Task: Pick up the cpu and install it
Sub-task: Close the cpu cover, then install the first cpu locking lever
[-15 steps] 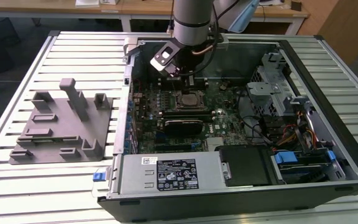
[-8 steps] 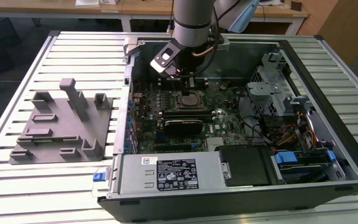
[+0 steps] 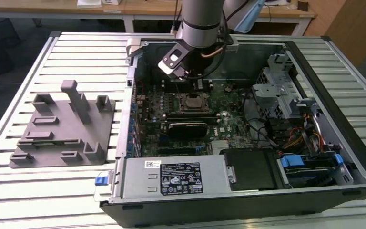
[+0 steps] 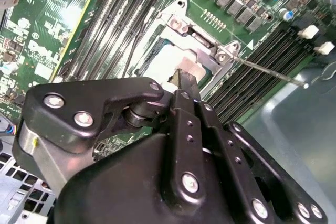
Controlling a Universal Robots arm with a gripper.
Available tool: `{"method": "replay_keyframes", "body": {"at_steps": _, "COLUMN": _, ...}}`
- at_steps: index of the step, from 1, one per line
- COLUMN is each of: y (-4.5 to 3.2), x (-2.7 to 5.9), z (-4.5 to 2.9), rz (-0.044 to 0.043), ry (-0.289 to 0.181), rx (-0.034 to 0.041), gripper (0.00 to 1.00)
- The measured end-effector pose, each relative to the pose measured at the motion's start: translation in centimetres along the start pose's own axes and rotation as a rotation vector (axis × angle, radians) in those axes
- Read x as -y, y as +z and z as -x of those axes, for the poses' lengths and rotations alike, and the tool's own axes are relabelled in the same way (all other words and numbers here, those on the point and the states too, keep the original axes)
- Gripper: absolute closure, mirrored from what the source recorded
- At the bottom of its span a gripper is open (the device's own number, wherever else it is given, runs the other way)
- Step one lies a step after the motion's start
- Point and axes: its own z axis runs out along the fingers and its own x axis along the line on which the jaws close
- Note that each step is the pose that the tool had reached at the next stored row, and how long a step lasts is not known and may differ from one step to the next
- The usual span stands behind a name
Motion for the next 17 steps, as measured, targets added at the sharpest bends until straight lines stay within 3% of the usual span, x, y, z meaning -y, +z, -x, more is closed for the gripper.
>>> {"method": "replay_keyframes", "body": {"at_steps": 17, "y": -0.02, "x": -0.41, "z": 0.03, "rz": -0.0005, "ry": 0.0, "rx": 0.0, "gripper": 0.89}}
